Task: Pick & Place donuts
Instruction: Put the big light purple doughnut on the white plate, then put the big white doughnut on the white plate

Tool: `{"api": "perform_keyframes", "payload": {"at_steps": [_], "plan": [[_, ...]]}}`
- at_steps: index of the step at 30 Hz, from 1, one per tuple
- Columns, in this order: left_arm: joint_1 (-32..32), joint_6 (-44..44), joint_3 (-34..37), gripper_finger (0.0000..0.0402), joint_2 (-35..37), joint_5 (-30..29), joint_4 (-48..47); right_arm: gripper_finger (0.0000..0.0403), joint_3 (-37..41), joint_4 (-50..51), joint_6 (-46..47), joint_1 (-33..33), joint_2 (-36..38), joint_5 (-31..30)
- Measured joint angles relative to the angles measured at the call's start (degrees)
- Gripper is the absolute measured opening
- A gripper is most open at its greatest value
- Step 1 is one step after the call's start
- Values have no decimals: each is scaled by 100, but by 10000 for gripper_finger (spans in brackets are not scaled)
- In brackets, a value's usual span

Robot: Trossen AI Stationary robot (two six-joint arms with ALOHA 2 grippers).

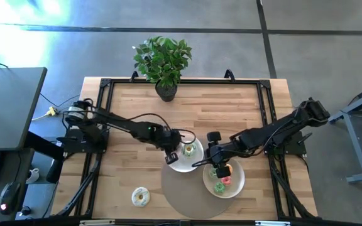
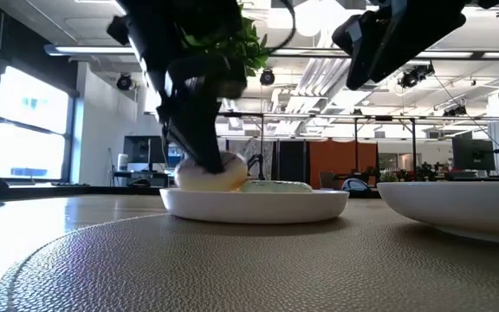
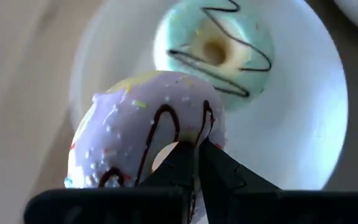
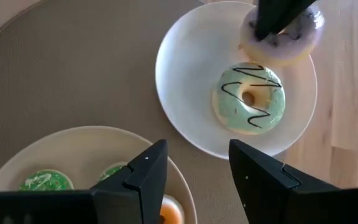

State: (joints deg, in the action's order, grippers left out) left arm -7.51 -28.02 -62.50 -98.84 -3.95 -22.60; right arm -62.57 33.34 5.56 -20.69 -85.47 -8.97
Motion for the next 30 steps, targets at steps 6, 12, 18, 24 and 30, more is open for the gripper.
{"api": "perform_keyframes", "payload": {"at_steps": [6,12,18,24,30], "plan": [[85,469,-38,12,-73,498,397,169,0,-11,-44,31,0,23],[130,682,-103,44,-75,634,322,169,0,-13,-46,44,-1,40],[126,776,-103,108,-75,547,314,169,0,-15,-46,44,-2,42],[203,834,-213,135,-52,385,140,169,0,-16,-58,44,-2,40],[184,821,-969,136,43,551,-1203,169,14,-162,-80,44,-4,-8]]}}
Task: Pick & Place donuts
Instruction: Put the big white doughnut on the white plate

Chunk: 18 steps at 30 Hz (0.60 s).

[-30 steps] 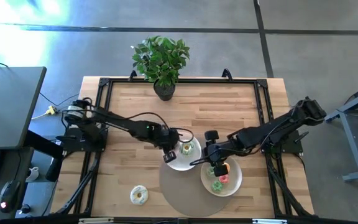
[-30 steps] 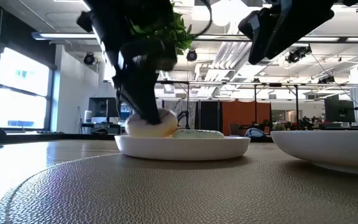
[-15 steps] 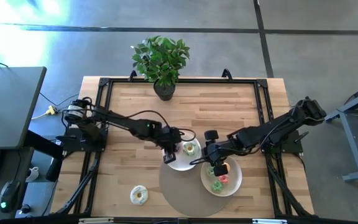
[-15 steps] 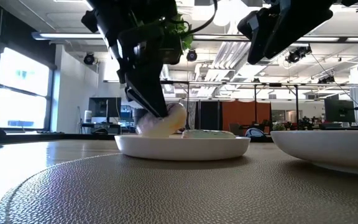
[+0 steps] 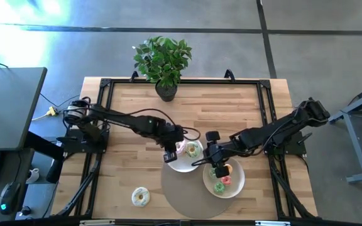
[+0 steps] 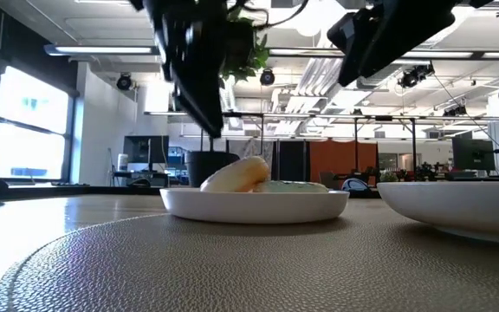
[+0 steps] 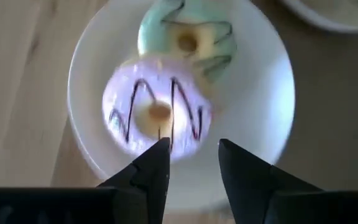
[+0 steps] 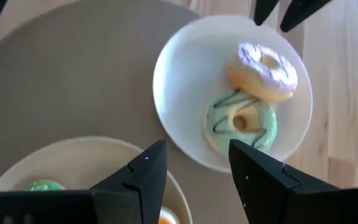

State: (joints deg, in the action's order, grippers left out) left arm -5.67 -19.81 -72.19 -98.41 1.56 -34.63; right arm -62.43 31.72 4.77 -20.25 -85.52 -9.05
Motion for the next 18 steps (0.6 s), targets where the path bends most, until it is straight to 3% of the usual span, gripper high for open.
{"api": "perform_keyframes", "payload": {"at_steps": [6,11,14,18], "plan": [[-113,-16,-834,136,-3,666,-842,169,338,-934,-365,0,-2,21],[-551,-431,-1441,136,-4,806,-1790,169,836,-2098,-622,0,-2,69],[-892,-651,-1628,136,-4,398,-2394,169,1161,-3089,-895,0,-2,104],[-1299,-1278,-1699,136,12,-737,-3293,169,1524,-4435,-1305,2,-2,181]]}}
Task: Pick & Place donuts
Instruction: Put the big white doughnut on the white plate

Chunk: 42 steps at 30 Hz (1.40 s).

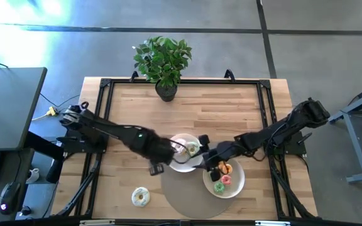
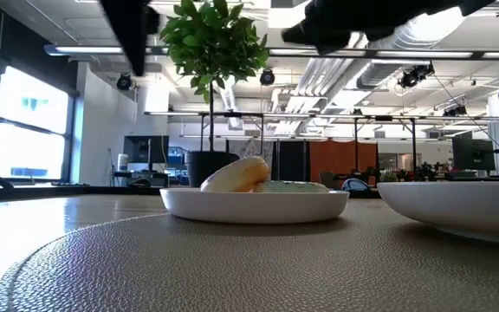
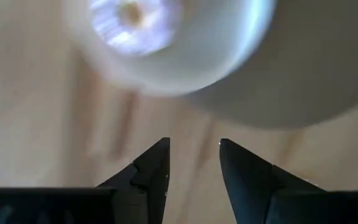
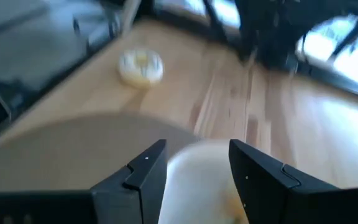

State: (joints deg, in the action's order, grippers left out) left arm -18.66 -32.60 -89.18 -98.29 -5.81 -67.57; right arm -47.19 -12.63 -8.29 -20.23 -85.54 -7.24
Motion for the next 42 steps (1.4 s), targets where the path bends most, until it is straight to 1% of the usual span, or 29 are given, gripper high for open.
{"api": "perform_keyframes", "payload": {"at_steps": [3,5,7,8,10,14,16,21,24,29,32,34,38,40,42], "plan": [[-325,-943,-16,136,150,-887,-1030,169,172,-844,-209,7,-2,35],[-554,-1641,-17,136,165,-1403,-1746,169,209,-1192,-215,46,-2,152],[-790,-2317,-5,136,169,-1736,-2291,169,196,-1225,-165,109,-2,303],[-893,-2493,6,136,192,-1776,-2276,169,196,-1215,-96,134,-3,343],[-1124,-2536,112,136,258,-1648,-2039,169,195,-1191,48,197,-24,374],[-1762,-2496,253,136,300,-867,-1549,169,189,-1207,224,304,-216,397],[-2074,-2502,425,136,280,-609,-1193,169,189,-1184,225,343,-339,402],[-2602,-2794,1194,136,277,-532,73,169,189,-1155,224,389,-572,402],[-2716,-2914,1753,136,277,-521,801,169,189,-1157,205,387,-612,407],[-2708,-2890,2633,136,276,113,2732,169,189,-1164,193,411,-612,409],[-2712,-2890,3025,136,276,194,3598,169,189,-1159,185,456,-612,406],[-2710,-2969,3214,136,276,197,3764,169,189,-1153,183,492,-612,406],[-2706,-3228,3459,136,283,-27,3673,169,189,-1155,85,538,-612,404],[-2708,-3207,3513,134,289,-73,3675,169,189,-1144,-59,555,-612,404],[-2710,-3050,3525,122,289,-112,3656,169,189,-1126,-130,558,-612,402]]}}
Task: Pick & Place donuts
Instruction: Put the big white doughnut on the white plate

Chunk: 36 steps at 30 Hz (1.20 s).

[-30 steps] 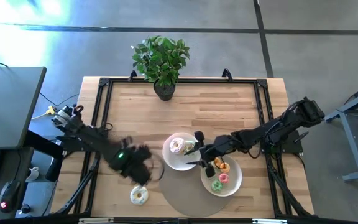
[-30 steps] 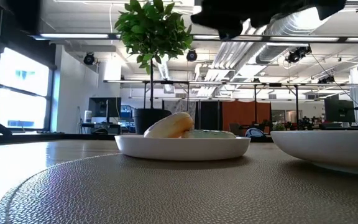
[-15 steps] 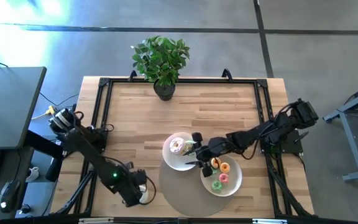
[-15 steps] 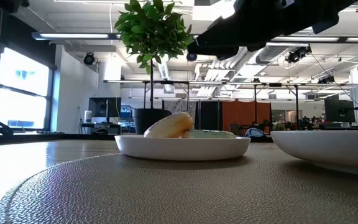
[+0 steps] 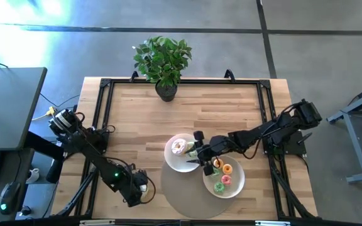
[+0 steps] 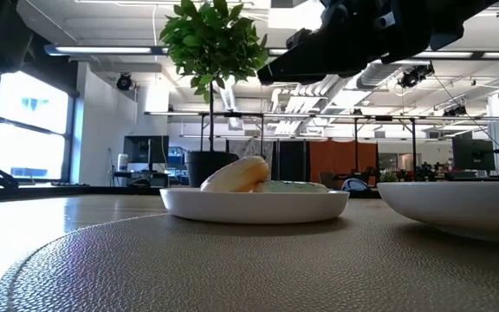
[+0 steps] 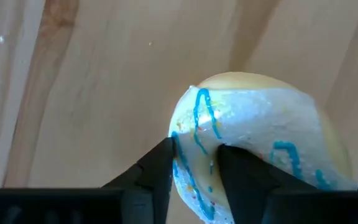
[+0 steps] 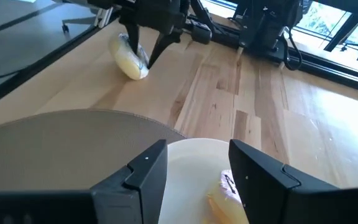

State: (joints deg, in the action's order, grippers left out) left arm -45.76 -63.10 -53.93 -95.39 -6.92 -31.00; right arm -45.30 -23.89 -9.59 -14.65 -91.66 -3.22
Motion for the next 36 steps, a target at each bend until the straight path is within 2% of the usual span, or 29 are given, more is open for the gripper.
{"api": "perform_keyframes", "payload": {"at_steps": [7,11,17,23,26,29,32,36], "plan": [[1,868,-58,14,-9,-143,77,169,0,45,-142,6,0,2],[110,1105,-226,24,-14,-860,14,169,0,23,-142,6,0,2],[679,2473,-688,8,42,-1891,36,169,0,9,-98,-1,128,-93],[1592,3742,-973,11,48,-2808,264,169,2,1002,51,-123,934,-569],[2108,3860,-973,13,-24,-2965,690,169,2,1727,65,-209,1433,-1046],[2473,3920,-970,14,-155,-2827,1081,169,2,2339,270,-277,1820,-1419],[2645,4271,-989,14,-408,-2594,1661,169,81,2624,505,-308,2085,-1535],[2715,4546,-985,14,-601,-2536,1827,169,325,2622,615,-315,2235,-1425]]}}
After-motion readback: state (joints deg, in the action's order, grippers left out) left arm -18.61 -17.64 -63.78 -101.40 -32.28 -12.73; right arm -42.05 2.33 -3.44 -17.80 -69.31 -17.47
